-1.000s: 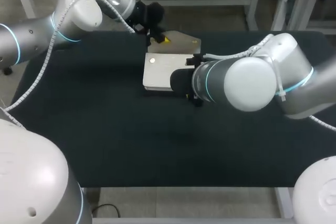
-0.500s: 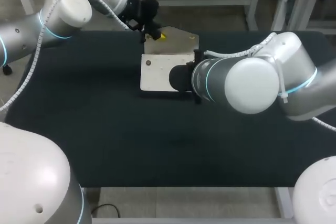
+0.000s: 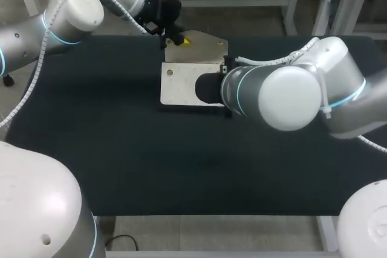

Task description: Pick up the bag, open it, inspect its contents, close it, and place it on the opposite side

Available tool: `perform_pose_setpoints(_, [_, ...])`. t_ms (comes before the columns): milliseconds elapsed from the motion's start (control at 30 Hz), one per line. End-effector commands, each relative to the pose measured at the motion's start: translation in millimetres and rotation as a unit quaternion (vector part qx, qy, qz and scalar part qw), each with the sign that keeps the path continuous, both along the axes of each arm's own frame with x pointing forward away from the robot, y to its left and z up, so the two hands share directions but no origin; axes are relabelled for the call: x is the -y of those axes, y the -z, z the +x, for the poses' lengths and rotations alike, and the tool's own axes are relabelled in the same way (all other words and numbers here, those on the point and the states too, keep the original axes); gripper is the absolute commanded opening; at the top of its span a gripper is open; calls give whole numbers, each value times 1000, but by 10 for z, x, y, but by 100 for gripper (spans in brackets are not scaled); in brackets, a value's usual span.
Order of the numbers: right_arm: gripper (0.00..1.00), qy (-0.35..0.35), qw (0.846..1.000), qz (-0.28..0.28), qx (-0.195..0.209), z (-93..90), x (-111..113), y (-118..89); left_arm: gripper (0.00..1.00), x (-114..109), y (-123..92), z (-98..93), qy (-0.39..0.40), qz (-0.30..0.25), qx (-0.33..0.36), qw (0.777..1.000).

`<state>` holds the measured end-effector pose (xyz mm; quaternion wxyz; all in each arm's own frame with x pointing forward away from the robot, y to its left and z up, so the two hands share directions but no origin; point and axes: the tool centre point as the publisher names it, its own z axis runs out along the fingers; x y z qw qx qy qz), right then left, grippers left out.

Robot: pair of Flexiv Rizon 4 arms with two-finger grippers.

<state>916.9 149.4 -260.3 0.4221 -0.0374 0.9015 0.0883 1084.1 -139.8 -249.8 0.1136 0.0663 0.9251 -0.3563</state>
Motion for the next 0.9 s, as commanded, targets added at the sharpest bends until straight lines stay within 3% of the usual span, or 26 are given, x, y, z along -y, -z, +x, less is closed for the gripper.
perform_pose_setpoints(33, [0,2,998,9,58,82,-6,-66,0,37,-176,-98,-8,9,15,1000])
perform_pose_setpoints(333, [0,-5,997,-3,81,369,-27,-146,0,60,-313,-252,-16,22,24,999])
perform_pose_setpoints(733, [0,36,996,-2,85,807,103,-99,0,53,-313,-337,-13,1,13,1000])
perform_pose_setpoints(900, [0,40,996,-1,82,906,72,-75,0,65,-290,-336,-14,-2,9,1000])
